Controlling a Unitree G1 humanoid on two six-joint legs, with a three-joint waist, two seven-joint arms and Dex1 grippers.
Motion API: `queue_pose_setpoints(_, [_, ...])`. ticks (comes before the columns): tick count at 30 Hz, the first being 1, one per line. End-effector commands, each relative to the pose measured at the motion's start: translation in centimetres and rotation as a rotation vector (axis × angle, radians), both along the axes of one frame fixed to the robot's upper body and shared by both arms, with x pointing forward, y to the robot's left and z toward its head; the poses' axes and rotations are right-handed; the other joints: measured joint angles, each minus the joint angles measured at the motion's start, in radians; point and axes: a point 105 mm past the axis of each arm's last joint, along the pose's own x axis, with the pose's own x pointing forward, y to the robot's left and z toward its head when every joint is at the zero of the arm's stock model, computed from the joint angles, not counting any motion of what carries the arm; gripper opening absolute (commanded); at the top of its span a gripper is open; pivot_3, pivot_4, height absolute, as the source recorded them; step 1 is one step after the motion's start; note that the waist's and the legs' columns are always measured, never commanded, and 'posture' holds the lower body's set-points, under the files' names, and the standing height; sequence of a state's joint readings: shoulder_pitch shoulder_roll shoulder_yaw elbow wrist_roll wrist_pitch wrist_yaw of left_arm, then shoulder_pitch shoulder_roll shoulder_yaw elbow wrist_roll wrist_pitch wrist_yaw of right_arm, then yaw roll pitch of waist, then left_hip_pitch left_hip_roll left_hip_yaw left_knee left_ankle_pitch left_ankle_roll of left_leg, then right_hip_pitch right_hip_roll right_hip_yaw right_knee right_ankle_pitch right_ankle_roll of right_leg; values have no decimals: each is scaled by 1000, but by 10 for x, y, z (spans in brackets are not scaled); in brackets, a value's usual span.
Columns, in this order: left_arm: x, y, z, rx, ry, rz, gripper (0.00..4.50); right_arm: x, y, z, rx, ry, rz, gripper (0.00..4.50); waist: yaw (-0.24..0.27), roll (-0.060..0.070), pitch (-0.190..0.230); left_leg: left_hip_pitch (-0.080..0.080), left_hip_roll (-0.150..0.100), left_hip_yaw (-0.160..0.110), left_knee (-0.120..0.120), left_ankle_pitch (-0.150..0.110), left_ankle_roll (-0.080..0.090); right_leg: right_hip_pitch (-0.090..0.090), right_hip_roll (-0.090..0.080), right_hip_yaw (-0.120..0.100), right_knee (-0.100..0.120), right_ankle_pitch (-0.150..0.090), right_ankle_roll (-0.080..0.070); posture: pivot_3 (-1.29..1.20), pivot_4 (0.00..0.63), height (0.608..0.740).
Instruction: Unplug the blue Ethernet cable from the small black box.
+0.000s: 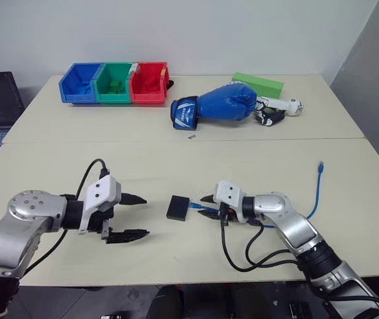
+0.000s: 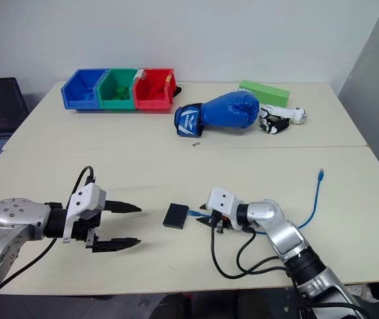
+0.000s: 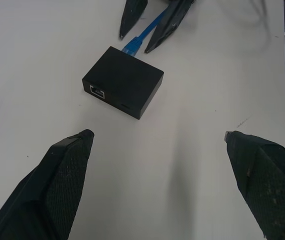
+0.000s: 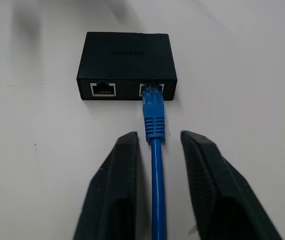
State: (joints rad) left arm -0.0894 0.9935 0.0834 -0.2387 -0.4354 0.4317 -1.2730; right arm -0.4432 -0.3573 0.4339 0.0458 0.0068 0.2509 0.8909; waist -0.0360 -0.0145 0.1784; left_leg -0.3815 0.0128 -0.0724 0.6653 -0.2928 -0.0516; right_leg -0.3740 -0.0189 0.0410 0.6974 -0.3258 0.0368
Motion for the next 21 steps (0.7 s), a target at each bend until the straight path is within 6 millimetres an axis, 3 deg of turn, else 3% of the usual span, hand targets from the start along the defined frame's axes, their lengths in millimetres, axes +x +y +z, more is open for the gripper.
queue_pose_setpoints(1, [7,-1,7,-41,-25,34,4500,8,-5,15,-23,-89,-16,299,1,0,0,0,0,0,0,0,0,0,0,0,0,0,0,0,150,740])
queue_pose_setpoints(3, [11,0,7,-58,-21,58,4500,8,-6,25,-21,-137,0,49,1,0,0,0,0,0,0,0,0,0,0,0,0,0,0,0,150,740])
queue_pose_setpoints(7, [15,-3,14,-126,8,93,4500,10,-6,42,-27,-269,33,36,2,0,0,0,0,0,0,0,0,0,-1,0,0,0,0,0,150,740])
queue_pose_setpoints(13, [21,-12,28,-374,149,185,4500,10,-5,75,-62,-570,151,24,0,0,0,-1,0,0,0,0,0,0,-1,0,0,0,0,0,150,740])
queue_pose_setpoints(21, [38,-30,30,-612,257,259,4500,-8,5,98,-36,-673,281,19,2,-1,0,-1,1,-1,2,0,0,0,-2,0,0,0,0,0,150,740])
